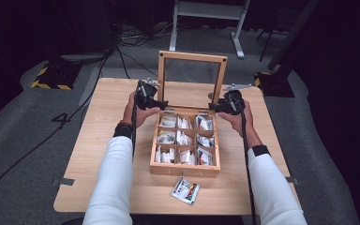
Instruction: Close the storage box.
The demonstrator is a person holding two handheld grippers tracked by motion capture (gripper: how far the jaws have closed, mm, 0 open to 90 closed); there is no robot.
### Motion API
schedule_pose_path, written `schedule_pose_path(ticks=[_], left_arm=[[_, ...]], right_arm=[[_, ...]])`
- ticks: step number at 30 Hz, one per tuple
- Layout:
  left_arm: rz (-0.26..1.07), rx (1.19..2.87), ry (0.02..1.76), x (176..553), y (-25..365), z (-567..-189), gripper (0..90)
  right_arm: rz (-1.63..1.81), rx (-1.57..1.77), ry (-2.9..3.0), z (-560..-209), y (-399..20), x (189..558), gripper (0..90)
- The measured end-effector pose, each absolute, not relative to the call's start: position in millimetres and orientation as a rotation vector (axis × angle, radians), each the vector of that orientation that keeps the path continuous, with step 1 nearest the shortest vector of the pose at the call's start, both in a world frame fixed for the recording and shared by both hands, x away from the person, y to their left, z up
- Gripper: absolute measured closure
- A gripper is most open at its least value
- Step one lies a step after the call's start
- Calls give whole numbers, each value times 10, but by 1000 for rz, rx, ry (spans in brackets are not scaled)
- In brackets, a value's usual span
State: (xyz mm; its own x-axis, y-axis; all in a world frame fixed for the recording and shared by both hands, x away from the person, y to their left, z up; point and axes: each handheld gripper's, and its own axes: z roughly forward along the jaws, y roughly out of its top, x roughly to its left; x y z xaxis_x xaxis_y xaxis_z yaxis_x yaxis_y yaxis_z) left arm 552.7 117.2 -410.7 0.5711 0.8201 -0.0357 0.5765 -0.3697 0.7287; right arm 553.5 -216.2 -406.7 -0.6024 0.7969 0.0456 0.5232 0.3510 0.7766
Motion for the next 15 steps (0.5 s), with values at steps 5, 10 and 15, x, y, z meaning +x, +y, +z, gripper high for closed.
schedule_pose_path(ticks=[5,10,15], left_arm=[[416,2084,1120,5560,1154,-4139,308],[378,2094,1065,5575,1060,-4123,380],[363,2095,1077,5582,1044,-4101,390]], right_arm=[[1142,1175,2282,-4104,-2186,5575,474],[1162,1146,2294,-4090,-2105,5572,529],[1173,1167,2288,-4085,-2118,5564,544]])
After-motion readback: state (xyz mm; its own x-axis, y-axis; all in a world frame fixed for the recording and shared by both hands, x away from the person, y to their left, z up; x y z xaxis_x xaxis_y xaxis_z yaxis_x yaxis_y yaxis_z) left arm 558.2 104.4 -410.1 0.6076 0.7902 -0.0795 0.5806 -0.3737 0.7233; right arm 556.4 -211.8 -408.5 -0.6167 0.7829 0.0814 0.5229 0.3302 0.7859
